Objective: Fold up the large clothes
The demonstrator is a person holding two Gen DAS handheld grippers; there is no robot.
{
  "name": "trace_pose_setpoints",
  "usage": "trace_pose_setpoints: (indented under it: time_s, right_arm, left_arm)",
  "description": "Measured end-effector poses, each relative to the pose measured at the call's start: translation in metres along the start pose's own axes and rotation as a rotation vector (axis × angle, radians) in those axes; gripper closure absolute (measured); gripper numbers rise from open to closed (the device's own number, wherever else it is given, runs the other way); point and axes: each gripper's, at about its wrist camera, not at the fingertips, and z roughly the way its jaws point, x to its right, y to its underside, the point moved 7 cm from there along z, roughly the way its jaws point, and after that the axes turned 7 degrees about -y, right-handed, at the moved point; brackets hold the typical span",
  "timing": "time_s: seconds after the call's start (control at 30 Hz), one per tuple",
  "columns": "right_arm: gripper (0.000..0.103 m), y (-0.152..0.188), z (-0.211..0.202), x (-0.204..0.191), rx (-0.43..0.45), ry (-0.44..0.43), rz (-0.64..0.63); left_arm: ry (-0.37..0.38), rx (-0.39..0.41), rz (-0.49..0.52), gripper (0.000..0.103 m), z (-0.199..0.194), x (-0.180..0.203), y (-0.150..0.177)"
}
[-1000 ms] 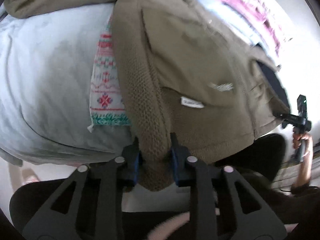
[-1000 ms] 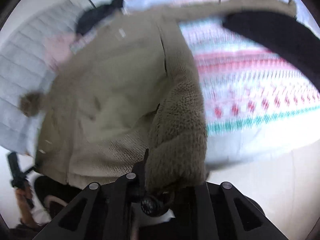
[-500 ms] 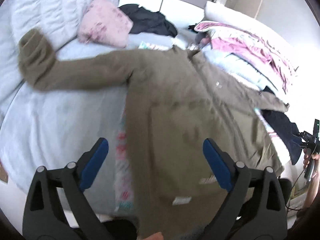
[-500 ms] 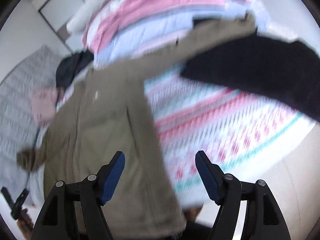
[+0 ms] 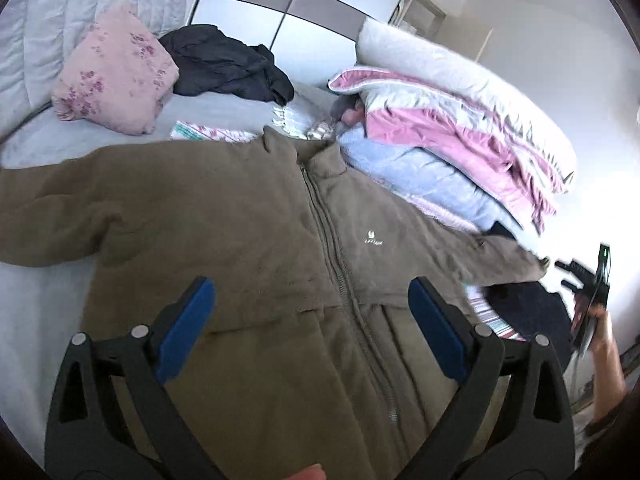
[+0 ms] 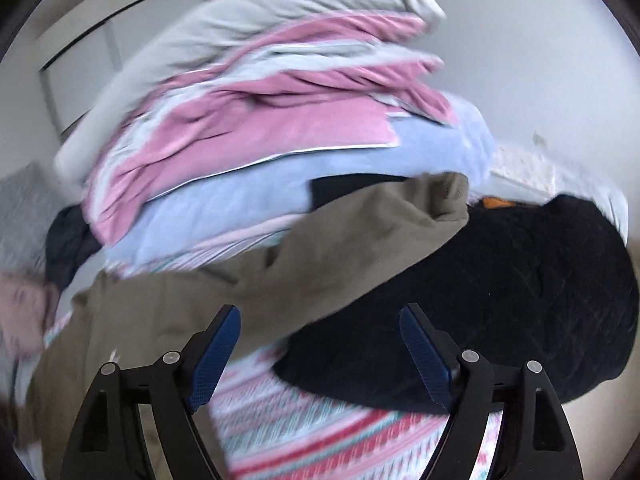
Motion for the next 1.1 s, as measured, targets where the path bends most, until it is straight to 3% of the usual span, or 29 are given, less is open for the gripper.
trace_pose_setpoints:
  time_s: [0.17,0.37,0.53,0.57,0.6,0.63,0.73,0.93,1.1]
  right_arm:
    - [0.02,-0.022,0.056,0.059,0.005,0.107,0.144]
    - [0.02,-0.04,0.094,0.112,0.047,0.186,0.273]
    - [0.021,-0.051,0.111,0.142,0.12,0.212,0.376]
    - [0.023,-0.05,0.115,0.147,0.126,0.198,0.408]
    - [0.037,-0.05,0.118,0.147,0.13,0.174,0.424]
    - [0.062,-0.049,0.122,0.145,0.124,0.129,0.44]
    - [0.083,-0.054,0.115,0.133,0.144,0.124,0.413]
    - [0.085,-0.088,0.062,0.068,0.244,0.033,0.309]
    - [0.085,-0.115,0.018,-0.032,0.298,-0.08,0.151]
  left_arm:
    - [0.01,-0.12,0.034,0.006,0.048,-0.002,0.019]
    - [-0.054,-0.173,0.047,0.006,0.079,-0.017,0.028]
    - [-0.057,-0.211,0.063,0.006,0.096,-0.022,0.041]
    - [-0.058,-0.216,0.065,0.005,0.097,-0.022,0.042]
    - [-0.06,-0.224,0.066,0.004,0.099,-0.022,0.043]
    - [-0.058,-0.237,0.067,0.003,0.101,-0.021,0.043]
    - [-0.072,-0.284,0.09,0.001,0.107,-0.02,0.046]
    - [-0.04,-0.291,0.065,0.001,0.099,-0.021,0.04]
    - [-0.009,-0.269,0.026,0.001,0.084,-0.027,0.031]
